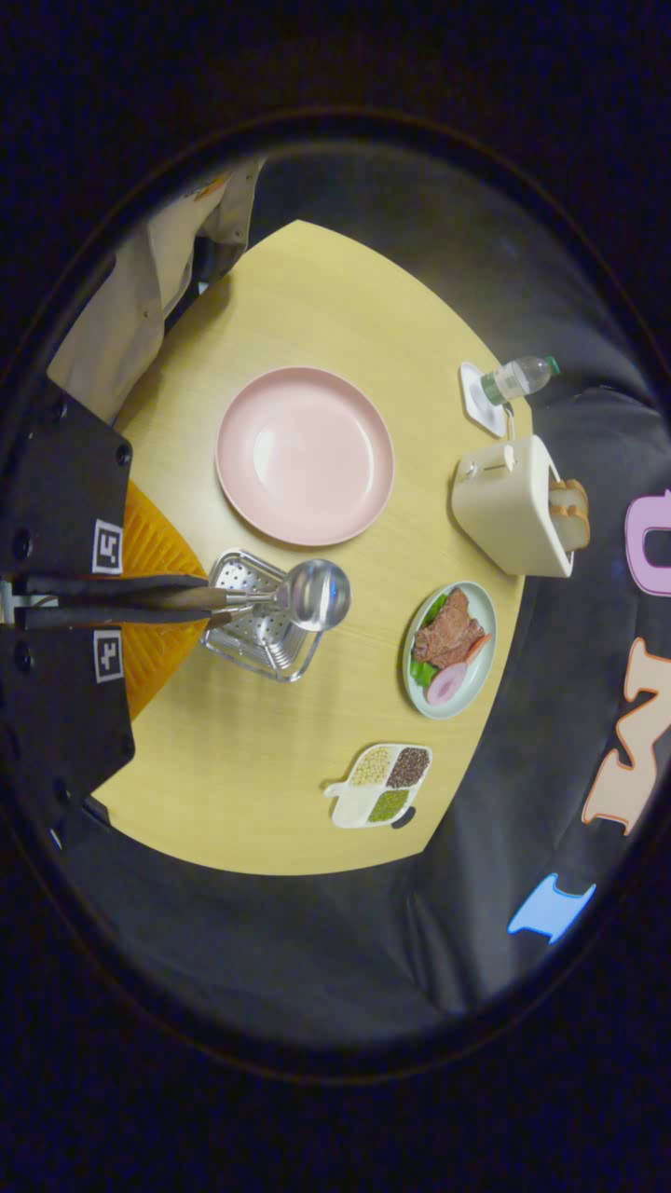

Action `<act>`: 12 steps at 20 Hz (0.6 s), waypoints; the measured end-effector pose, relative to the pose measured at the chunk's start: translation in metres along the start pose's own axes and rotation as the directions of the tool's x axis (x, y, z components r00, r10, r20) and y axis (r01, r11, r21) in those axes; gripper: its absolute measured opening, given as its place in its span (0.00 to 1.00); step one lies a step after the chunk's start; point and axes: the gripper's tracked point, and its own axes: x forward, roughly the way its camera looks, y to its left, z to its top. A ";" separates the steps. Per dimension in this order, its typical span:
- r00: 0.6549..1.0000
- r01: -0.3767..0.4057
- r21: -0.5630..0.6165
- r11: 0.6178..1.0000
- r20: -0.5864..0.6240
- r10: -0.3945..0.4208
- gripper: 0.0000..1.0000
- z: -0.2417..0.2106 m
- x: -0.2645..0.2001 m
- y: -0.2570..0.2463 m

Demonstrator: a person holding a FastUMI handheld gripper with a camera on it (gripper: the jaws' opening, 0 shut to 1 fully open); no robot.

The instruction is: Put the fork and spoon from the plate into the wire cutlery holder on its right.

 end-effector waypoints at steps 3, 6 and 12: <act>1.000 0.019 0.033 0.999 0.008 -0.020 0.10 0.002 0.001 -0.011; 0.999 0.010 0.065 0.998 0.037 -0.012 0.23 0.007 -0.002 -0.015; 0.988 -0.015 0.120 0.993 0.154 -0.003 0.65 0.021 -0.016 -0.003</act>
